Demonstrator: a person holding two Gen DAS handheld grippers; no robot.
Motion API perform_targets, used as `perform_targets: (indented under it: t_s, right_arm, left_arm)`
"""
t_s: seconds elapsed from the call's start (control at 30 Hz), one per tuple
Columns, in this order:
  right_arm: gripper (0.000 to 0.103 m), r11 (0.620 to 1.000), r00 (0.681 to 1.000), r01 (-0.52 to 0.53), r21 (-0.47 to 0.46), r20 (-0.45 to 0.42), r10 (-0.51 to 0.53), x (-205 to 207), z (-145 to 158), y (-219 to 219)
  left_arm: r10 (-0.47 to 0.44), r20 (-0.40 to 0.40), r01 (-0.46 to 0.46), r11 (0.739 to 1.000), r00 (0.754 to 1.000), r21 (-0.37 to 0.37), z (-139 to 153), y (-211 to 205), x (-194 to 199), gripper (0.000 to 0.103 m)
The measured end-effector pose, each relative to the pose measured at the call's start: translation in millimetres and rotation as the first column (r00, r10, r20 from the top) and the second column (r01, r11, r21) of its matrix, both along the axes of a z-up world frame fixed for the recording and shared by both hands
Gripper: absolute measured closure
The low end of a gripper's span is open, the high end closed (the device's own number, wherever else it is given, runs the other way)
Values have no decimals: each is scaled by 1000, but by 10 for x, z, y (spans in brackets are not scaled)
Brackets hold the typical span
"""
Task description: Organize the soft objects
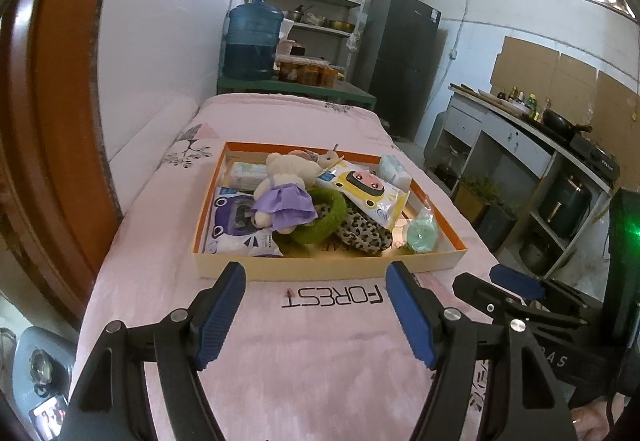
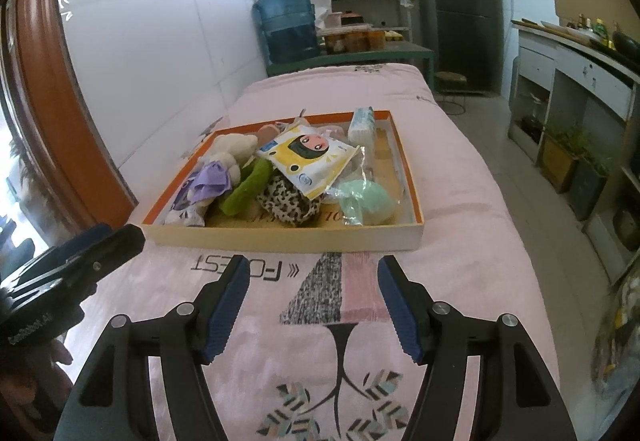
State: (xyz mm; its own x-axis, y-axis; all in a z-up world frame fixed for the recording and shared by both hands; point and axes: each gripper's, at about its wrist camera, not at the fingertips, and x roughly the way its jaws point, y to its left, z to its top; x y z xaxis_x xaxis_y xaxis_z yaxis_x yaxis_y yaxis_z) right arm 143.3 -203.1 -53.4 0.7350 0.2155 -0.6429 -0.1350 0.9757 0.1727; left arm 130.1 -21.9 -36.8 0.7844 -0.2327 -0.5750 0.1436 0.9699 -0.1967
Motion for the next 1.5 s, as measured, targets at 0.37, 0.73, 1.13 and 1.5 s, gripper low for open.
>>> perform_targets:
  t_s: [0.37, 0.73, 1.13, 1.5]
  right_arm:
    - [35, 1000, 1000, -8, -6, 12, 9, -229, 46, 79]
    - [35, 998, 999, 22, -56, 43, -19, -428, 127, 148]
    - [35, 985, 983, 143, -93, 126, -130, -649, 305, 233]
    - [35, 982, 980, 155, -109, 140, -139, -751, 357, 286]
  left_arm:
    - [21, 14, -21, 1000, 1000, 3, 59, 26, -251, 31]
    - [78, 51, -79, 997, 996, 19, 137, 32, -506, 31]
    - [120, 83, -128, 987, 989, 97, 265, -46, -740, 32]
    - [187, 47, -193, 967, 981, 166, 208, -22, -737, 35]
